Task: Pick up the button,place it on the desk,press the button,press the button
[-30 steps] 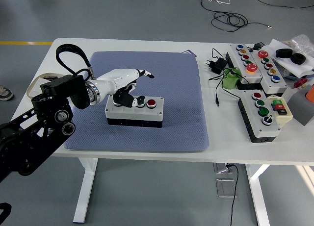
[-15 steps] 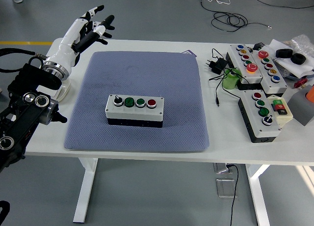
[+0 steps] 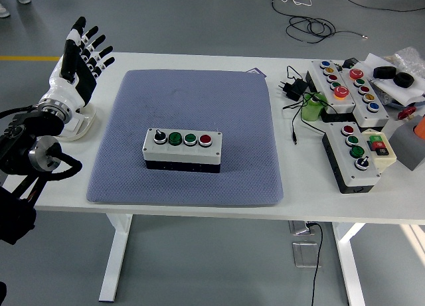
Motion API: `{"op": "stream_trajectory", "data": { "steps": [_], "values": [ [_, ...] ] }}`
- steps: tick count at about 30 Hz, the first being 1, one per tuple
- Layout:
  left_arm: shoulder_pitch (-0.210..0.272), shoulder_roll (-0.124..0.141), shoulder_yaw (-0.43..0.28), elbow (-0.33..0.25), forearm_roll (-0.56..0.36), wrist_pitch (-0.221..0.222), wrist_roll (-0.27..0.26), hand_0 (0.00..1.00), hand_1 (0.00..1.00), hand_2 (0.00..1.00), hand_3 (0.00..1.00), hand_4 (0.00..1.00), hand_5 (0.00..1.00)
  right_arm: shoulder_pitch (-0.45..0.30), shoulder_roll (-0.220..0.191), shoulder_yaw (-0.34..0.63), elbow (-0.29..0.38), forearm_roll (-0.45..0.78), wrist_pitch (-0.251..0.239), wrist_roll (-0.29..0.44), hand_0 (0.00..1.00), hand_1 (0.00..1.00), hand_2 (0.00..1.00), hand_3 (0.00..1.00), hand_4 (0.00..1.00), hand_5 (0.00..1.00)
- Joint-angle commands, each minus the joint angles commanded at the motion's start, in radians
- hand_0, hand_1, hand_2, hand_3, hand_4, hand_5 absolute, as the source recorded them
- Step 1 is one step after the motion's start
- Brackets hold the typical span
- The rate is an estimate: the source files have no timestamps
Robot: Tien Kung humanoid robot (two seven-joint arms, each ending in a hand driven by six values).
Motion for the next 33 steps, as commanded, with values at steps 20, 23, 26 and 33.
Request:
{"op": "stream_trajectory", "data": {
  "steps": [20, 23, 26, 33],
  "values": [
    [0.085, 0.007, -0.03, -0.008, 0.024, -0.134, 0.007, 0.836, 0.838, 0.895, 0.968, 0.692, 0.998, -0.007, -0.005, 0.006, 0.0, -0.011, -0.002, -0.001, 0.654, 0.51, 0.551, 0.604, 0.297, 0.406],
    [0.086, 0.006, -0.03, -0.007, 0.024, -0.135, 0.008, 0.836, 0.838, 0.895, 0.968, 0.692, 0.998, -0.008, -0.005, 0.008, 0.0, -0.012, -0.003, -0.001, 0.654, 0.51, 0.551, 0.604, 0.297, 0.406],
    [0.086, 0.006, -0.029, -0.007, 0.027, -0.141, 0.01, 0.839, 0.838, 0.892, 0.963, 0.693, 0.998, -0.008, -0.004, 0.008, 0.0, -0.013, -0.003, -0.001, 0.654, 0.51, 0.551, 0.604, 0.297, 0.406],
    [0.085, 0.005, -0.029, -0.005, 0.026, -0.143, 0.01, 0.853, 0.849, 0.883, 0.94, 0.692, 0.998, -0.008, -0.003, 0.008, 0.0, -0.011, -0.002, 0.001, 0.654, 0.51, 0.551, 0.604, 0.297, 0.406]
  ]
}}
